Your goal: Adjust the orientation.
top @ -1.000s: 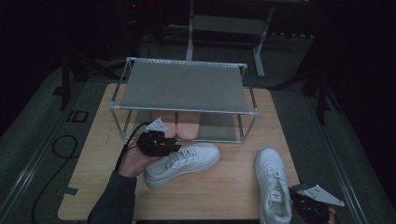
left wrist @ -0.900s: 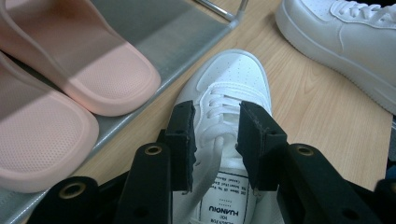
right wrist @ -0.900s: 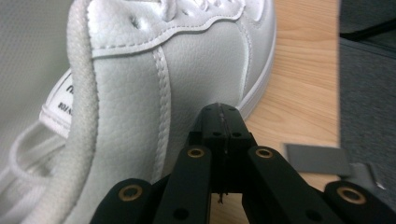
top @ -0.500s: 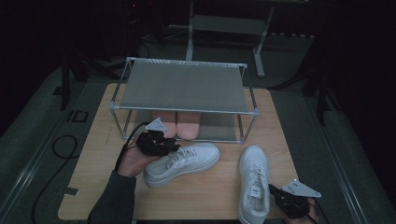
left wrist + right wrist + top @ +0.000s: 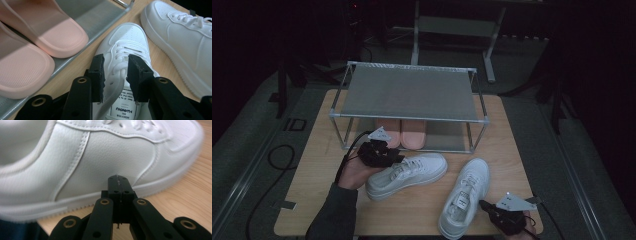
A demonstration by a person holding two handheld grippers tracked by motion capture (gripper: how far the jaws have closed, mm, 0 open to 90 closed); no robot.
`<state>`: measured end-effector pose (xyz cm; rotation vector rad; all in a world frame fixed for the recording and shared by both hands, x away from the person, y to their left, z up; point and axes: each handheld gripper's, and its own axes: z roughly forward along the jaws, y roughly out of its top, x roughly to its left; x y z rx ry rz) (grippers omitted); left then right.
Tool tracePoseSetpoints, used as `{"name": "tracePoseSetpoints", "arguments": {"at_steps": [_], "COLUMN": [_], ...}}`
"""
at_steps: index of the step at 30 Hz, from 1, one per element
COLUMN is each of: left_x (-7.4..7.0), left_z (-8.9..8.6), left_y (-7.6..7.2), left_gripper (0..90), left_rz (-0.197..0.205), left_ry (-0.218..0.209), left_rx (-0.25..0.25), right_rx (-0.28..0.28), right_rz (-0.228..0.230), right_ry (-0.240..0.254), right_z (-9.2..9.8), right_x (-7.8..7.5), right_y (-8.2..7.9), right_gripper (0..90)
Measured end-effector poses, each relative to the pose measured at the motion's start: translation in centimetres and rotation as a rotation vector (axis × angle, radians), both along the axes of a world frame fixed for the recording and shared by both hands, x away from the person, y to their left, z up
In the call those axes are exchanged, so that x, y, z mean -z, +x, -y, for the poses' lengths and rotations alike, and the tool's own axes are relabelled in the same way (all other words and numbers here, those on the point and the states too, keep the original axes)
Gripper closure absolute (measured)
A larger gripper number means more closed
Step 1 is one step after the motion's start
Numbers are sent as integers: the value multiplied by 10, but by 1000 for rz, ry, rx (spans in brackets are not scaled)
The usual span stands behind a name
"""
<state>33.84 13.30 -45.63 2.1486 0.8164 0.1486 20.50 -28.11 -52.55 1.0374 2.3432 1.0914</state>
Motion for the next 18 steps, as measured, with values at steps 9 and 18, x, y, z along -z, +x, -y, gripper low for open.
{"name": "tracePoseSetpoints", "arguments": {"at_steps": [9,18], "left_x": [2,1], "left_z": [-1,-14], "left_y": [0,-2], "left_gripper": [662,662], "left_rz": [-6,2], "left_ry": [2,-11], "left_rx": [-3,-39], "right_rx": [-103,-23], "right_rz": [-9,45], "right_ry": [26,42], "right_z": [-23,-2], "right_x": [2,-10], "right_y": [-2,-1], "right_gripper": [900,900]}}
